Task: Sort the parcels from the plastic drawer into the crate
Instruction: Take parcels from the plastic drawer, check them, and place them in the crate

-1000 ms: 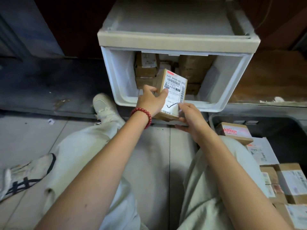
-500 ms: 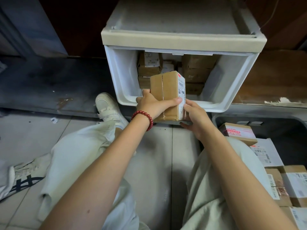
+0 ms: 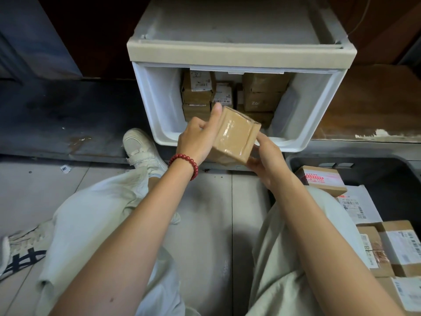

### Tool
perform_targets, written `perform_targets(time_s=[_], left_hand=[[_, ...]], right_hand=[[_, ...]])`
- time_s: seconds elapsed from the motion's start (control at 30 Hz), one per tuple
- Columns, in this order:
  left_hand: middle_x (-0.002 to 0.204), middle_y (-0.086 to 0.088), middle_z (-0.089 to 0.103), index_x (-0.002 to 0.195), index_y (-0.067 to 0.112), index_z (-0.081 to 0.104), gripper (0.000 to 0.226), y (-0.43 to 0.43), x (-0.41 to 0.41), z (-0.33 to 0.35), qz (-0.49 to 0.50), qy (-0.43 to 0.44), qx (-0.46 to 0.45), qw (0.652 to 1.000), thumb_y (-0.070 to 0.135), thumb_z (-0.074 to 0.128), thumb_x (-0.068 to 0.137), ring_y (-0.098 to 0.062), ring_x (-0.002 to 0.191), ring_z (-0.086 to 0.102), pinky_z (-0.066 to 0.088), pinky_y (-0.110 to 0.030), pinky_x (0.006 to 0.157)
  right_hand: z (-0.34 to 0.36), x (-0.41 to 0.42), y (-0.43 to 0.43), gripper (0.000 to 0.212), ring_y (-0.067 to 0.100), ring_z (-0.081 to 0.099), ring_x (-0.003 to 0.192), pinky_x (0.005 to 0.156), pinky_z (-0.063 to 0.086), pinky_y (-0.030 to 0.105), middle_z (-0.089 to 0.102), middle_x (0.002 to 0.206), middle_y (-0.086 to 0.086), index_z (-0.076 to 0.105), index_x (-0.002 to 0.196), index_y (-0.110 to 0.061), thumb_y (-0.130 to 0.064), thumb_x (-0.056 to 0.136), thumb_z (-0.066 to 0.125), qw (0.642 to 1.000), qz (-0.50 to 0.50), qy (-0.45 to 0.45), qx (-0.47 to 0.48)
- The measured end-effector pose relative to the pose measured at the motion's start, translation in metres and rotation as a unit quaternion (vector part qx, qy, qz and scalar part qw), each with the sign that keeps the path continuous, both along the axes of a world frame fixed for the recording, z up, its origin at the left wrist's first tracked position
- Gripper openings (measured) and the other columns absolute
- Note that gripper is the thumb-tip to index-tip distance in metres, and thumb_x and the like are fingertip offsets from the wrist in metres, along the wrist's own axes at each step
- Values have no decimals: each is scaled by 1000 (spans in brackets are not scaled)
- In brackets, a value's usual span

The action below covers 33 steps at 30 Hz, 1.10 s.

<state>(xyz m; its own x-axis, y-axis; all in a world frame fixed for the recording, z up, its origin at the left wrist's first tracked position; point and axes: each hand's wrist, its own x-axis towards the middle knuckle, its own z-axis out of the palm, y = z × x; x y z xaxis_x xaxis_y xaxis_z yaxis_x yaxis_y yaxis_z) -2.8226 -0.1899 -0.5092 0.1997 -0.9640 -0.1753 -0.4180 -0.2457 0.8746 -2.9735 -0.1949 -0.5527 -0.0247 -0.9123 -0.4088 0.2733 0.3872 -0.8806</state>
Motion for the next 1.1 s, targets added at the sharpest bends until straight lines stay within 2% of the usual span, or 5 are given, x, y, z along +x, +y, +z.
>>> perform_targets(time_s=[0.2, 0.37, 0.53, 0.77, 1.1], left_hand=[[118, 5, 61, 105, 27, 51, 19, -5, -1, -14, -24, -24, -32, 999, 43, 53, 93, -17, 106, 58, 51, -37, 89], [125, 8, 50, 132, 20, 43, 75, -6, 2, -15, 4, 75, 35, 997, 49, 78, 71, -13, 111, 51, 47, -32, 92], [119, 11, 53, 130, 28, 45, 74, -6, -11, -21, -55, 117, 20, 991, 37, 84, 67, -13, 113, 54, 51, -38, 95], [128, -4, 56, 115, 60, 36, 70, -14, -75, -1, -135, 168, -4, 977, 59, 73, 56, -22, 112, 59, 52, -47, 92], [132, -1, 56, 139, 31, 34, 66, -9, -225, -34, -301, 142, 83, 939, 36, 70, 83, -19, 111, 60, 55, -42, 87]], right_hand=[[2, 2, 2, 59, 27, 64, 104, 76, 57, 38, 65, 115, 13, 56, 126, -17, -63, 91, 44, 997, 76, 7, 21], [1, 2, 0, 50, 27, 63, 108, 80, 57, 41, 64, 121, 9, 53, 131, -27, -54, 89, 53, 995, 96, 25, 28], [6, -13, -3, 68, 21, 63, 105, 92, 52, 42, 64, 118, 3, 53, 128, -20, -65, 77, 62, 986, 99, 131, 6], [23, -71, 10, 50, 19, 66, 101, 86, 55, 37, 70, 111, 3, 58, 122, -22, -54, 83, 61, 998, 12, 61, 11], [4, -210, 76, 33, 11, 64, 95, 76, 49, 31, 68, 106, -2, 61, 112, -23, -49, 94, 51, 981, -143, 128, 11]])
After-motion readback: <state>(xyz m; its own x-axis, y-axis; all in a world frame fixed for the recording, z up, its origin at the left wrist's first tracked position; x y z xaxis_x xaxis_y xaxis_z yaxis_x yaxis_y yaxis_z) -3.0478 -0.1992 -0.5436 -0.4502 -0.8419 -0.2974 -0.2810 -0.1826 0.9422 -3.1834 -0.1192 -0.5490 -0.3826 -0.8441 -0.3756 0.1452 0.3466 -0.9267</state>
